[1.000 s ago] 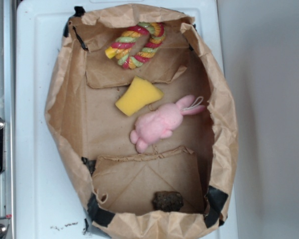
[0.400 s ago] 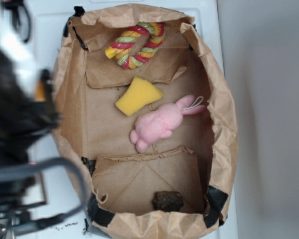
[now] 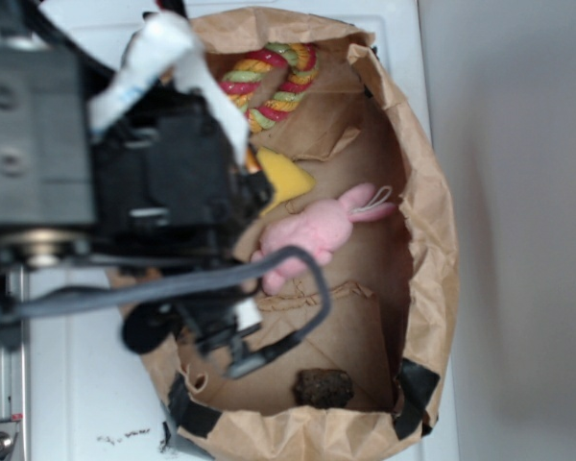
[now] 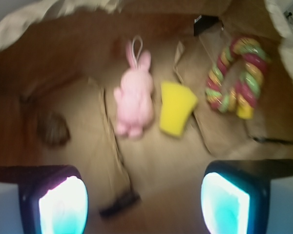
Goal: Grab the multicolored rope.
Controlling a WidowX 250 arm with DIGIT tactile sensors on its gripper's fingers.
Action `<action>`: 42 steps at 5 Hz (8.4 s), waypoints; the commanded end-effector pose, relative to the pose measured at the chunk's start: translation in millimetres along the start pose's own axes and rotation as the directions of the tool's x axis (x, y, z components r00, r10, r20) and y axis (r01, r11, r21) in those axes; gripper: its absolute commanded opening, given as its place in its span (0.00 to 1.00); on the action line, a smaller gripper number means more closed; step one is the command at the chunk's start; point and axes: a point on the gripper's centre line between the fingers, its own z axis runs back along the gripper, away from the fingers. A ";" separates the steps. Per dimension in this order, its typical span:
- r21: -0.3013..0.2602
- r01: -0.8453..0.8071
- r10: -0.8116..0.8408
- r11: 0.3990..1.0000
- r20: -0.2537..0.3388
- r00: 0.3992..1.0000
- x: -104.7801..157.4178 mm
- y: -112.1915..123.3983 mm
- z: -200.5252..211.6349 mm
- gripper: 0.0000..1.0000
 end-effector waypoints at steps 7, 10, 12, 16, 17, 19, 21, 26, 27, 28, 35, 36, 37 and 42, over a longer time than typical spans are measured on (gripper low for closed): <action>0.292 -0.368 0.372 0.883 0.043 0.927 45.3 78.2 -64.9 1.00; 0.108 -0.400 0.400 0.910 0.028 0.916 30.7 111.2 -70.3 1.00; 0.082 -0.374 0.372 0.924 0.034 0.928 30.8 92.0 -75.3 1.00; 0.018 -0.480 0.475 0.877 0.122 0.872 59.5 115.5 -35.3 1.00; 0.013 -0.489 0.479 0.872 0.182 0.859 64.4 110.3 -40.3 1.00; -0.026 -0.463 0.455 0.886 0.246 0.856 65.7 85.6 -62.6 1.00; 0.060 -0.466 0.432 0.883 0.287 0.855 67.5 94.7 -82.8 1.00; 0.169 -0.493 0.434 0.854 0.293 0.852 58.0 99.8 -118.4 0.00; 0.166 -0.490 0.433 0.856 0.287 0.854 58.2 100.7 -116.7 0.00; 0.170 -0.483 0.429 0.859 0.276 0.860 58.2 101.6 -116.5 0.00; -0.076 0.007 -0.012 0.997 -0.061 0.998 55.1 55.7 2.6 0.00; -0.084 0.090 -0.096 0.992 -0.073 0.993 45.8 38.4 19.8 0.00; -0.107 0.166 -0.173 0.980 -0.064 0.983 38.8 30.1 33.4 0.00; -0.177 0.378 -0.389 0.909 -0.031 0.921 26.0 -35.7 54.2 0.00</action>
